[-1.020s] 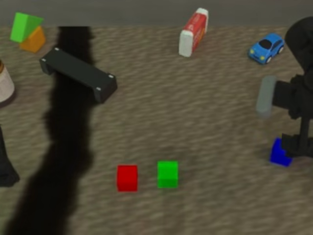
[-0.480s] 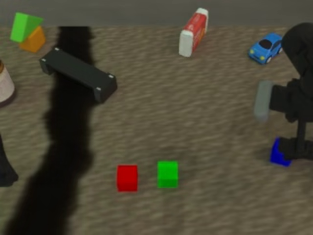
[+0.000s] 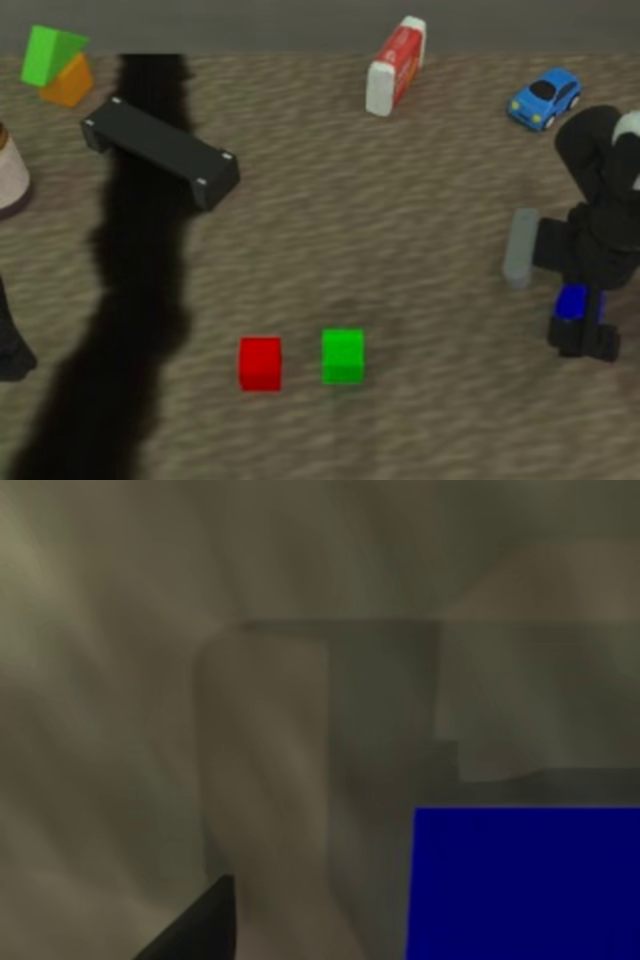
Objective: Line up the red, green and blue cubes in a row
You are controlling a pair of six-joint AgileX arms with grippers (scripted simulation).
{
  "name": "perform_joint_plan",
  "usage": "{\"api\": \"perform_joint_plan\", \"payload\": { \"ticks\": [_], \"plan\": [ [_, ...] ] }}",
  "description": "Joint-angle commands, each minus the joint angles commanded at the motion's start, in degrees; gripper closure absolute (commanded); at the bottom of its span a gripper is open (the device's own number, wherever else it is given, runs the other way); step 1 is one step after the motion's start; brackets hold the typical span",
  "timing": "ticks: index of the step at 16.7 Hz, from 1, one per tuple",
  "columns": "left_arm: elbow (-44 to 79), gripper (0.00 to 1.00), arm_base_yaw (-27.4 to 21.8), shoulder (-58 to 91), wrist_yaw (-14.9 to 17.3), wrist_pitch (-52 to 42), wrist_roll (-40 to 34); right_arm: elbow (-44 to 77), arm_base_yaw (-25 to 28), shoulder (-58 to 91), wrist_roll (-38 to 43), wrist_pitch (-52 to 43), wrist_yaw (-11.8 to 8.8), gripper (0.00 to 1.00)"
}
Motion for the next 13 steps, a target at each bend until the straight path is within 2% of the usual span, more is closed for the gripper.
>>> {"api": "perform_joint_plan", "payload": {
  "ticks": [3,13],
  "plan": [
    [0.0,0.00,0.0,0.0,0.0,0.0,0.0,0.0,0.0,0.0,0.0,0.0,0.0,0.00],
    [0.0,0.00,0.0,0.0,0.0,0.0,0.0,0.0,0.0,0.0,0.0,0.0,0.0,0.75]
  ]
}}
